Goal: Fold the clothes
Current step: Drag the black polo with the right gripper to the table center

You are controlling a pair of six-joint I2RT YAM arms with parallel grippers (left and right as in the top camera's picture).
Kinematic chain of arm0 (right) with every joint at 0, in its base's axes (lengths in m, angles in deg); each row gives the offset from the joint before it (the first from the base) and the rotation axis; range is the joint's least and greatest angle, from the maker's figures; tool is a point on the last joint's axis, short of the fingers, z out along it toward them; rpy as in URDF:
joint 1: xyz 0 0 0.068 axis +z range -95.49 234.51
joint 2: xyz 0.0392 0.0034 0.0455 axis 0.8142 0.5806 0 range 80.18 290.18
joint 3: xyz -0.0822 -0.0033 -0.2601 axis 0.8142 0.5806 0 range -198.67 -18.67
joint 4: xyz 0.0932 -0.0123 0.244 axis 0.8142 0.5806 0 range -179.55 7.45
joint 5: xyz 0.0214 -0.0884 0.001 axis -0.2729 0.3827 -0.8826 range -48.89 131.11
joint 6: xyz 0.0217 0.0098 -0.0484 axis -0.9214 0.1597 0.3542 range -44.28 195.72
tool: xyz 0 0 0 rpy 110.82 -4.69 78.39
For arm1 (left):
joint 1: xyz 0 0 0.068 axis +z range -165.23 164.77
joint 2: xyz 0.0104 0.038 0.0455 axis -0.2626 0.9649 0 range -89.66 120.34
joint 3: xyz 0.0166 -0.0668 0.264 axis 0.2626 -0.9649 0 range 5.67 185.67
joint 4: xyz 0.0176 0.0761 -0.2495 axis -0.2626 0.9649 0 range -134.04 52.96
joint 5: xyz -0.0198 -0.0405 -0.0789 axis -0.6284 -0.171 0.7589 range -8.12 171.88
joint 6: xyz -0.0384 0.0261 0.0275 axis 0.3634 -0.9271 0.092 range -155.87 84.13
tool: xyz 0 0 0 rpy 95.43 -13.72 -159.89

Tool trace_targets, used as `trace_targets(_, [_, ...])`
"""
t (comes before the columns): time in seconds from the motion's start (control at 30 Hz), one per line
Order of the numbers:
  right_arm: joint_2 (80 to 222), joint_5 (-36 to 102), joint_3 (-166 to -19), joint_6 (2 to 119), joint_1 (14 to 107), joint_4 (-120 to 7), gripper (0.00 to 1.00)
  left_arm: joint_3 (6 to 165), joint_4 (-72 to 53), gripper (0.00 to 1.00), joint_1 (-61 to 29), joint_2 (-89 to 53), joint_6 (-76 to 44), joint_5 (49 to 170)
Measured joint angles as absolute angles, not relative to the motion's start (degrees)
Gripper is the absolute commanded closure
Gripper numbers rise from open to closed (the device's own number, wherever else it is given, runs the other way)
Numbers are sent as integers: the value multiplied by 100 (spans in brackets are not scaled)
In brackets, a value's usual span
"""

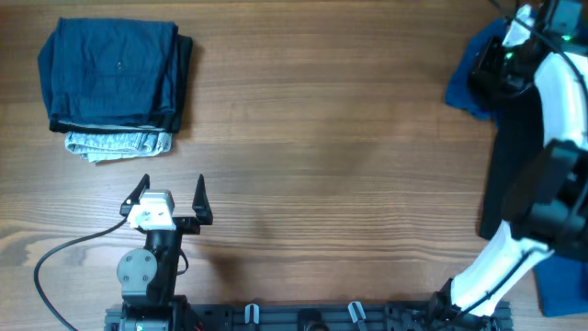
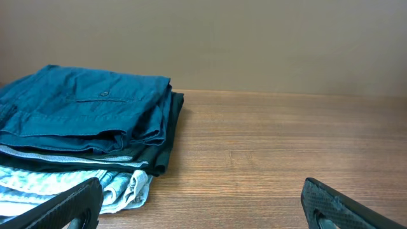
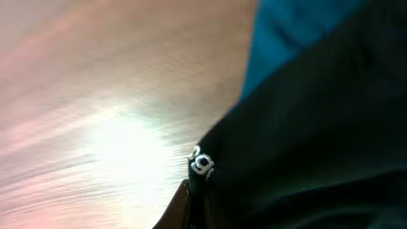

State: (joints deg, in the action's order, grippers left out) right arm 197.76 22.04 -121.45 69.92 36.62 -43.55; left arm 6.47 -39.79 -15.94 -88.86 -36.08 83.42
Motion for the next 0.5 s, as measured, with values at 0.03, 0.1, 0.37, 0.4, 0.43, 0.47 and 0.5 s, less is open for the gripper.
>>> trace_targets(0.03, [19433, 2162, -12145, 6979, 3662, -4355, 96, 647, -3979, 0, -1594, -8886, -3608, 8342])
trace_targets(0.1, [18928, 2138, -12147, 6979, 3662, -4355, 96, 647, -3979, 0, -1594, -8886, -3608, 8342])
trace_targets(0.37, [17315, 1516, -12156, 6878, 3756, -4185, 96, 647, -3979, 0, -1594, -8886, -3608, 8342])
trace_targets(0.4, [17199, 1308, -12156, 6828, 3952, -4172, 96, 647, -3979, 0, -1594, -8886, -3608, 8340])
trace_targets(0.43, [17177, 1199, -12156, 6782, 4197, -4161, 96, 647, -3979, 0, -1594, -8886, -3608, 8342])
trace_targets(0.47, [17214, 982, -12156, 6677, 5039, -4165, 95, 647, -3976, 0, -1594, -8886, -3608, 8340])
trace_targets(0.5, [17214, 954, -12156, 6655, 5233, -4183, 96, 647, -3979, 0, -1594, -8886, -3608, 8340])
